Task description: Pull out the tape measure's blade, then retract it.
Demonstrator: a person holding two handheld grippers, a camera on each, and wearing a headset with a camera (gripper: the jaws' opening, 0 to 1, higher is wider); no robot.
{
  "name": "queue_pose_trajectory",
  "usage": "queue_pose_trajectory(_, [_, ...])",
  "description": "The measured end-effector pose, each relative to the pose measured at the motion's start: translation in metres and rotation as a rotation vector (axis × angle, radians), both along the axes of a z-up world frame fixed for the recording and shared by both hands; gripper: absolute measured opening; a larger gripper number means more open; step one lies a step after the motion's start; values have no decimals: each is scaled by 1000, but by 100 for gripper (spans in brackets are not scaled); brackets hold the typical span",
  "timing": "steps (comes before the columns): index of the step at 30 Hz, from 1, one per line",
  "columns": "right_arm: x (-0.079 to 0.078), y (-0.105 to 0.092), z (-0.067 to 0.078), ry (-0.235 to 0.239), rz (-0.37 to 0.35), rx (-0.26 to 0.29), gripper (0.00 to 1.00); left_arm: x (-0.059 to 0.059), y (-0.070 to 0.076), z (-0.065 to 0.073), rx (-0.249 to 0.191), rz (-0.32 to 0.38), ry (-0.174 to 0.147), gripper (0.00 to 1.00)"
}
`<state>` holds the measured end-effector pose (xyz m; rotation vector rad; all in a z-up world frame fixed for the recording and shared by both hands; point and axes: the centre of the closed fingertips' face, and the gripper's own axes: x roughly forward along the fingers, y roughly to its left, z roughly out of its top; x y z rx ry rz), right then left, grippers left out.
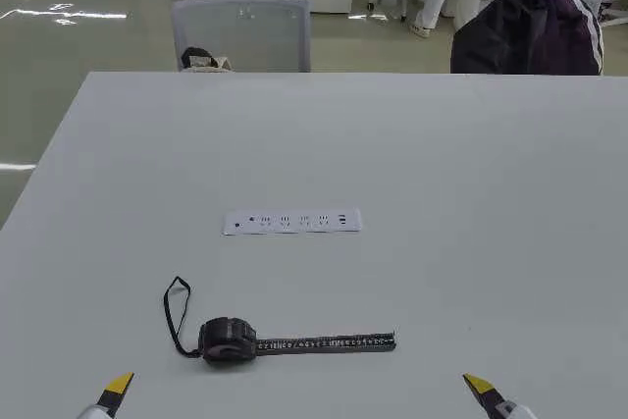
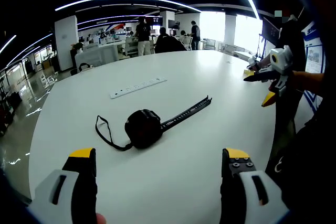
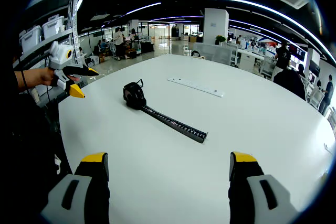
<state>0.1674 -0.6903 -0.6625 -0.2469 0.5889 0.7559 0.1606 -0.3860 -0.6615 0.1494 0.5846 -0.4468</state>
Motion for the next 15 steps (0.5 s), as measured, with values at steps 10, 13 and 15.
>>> queue_pose_trajectory(10, [5, 1, -1, 8, -10, -11, 97, 22, 4, -5, -20, 168, 6, 96])
queue_pose_trajectory(13, [7, 2, -4, 12, -14, -6, 97, 28, 4, -7, -55, 235, 22, 91])
queue_pose_trajectory(15, [8, 3, -8, 19, -10, -13, 97, 32, 5, -14, -37, 250, 21, 94])
